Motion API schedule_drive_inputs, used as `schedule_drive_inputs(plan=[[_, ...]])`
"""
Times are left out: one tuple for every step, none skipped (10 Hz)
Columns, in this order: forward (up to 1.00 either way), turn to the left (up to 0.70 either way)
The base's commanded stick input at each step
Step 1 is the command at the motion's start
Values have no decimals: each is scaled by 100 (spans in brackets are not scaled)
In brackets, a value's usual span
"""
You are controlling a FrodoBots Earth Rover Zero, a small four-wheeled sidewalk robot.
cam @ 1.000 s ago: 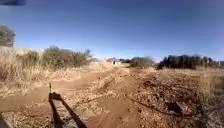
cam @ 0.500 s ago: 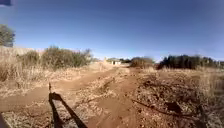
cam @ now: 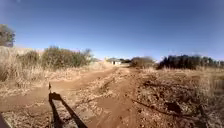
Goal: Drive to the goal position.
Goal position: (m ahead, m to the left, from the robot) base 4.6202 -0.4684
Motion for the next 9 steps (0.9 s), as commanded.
schedule_drive_inputs(plan=[[50, 0], [50, 0], [50, 0], [50, 0], [50, 0], [50, 0], [50, 0], [50, 0], [50, 0]])
